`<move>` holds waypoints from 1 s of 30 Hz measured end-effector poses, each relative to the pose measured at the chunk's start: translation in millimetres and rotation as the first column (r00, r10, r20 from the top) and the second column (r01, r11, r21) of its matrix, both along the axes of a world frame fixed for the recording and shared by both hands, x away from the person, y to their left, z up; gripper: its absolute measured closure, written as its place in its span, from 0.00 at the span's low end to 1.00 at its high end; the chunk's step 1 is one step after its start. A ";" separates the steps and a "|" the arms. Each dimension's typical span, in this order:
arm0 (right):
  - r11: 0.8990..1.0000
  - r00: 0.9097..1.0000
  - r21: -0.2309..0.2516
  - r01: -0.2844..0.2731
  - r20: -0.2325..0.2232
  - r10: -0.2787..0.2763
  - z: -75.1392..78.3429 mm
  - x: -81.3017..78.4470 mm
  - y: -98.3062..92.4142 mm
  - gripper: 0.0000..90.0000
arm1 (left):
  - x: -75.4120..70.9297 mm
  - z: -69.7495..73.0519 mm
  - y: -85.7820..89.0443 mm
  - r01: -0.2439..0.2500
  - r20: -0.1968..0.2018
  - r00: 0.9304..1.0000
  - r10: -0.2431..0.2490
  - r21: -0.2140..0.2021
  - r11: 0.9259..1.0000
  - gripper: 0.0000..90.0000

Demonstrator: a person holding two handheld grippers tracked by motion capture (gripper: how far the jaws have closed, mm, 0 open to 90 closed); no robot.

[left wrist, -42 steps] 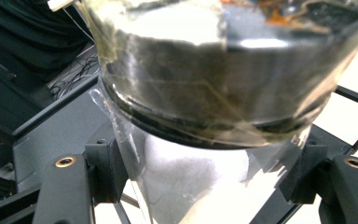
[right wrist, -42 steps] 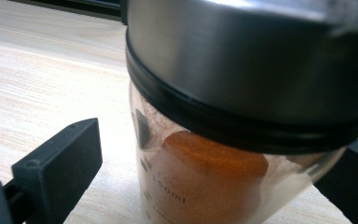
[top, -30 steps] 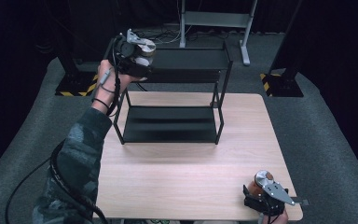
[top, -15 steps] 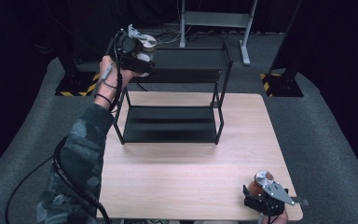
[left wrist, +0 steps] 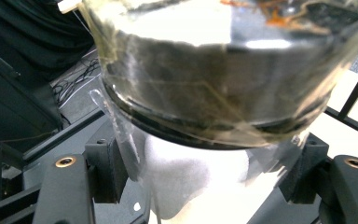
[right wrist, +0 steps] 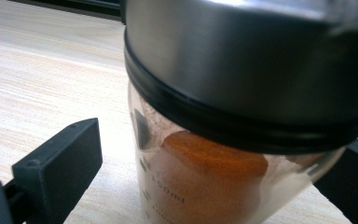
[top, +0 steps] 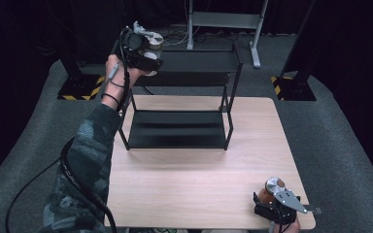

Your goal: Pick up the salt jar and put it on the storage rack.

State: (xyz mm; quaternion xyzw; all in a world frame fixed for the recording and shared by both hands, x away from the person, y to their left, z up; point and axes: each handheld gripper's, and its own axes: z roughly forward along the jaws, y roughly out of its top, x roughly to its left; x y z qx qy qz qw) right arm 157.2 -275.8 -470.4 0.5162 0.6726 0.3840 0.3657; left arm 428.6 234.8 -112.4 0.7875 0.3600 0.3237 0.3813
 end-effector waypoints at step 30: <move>1.000 1.000 -0.002 -0.001 0.007 0.001 -1.0 -1.0 0.0 0.00 | 27.2 -22.1 -4.2 -0.083 -0.013 0.997 0.082 -0.198 0.977 0.34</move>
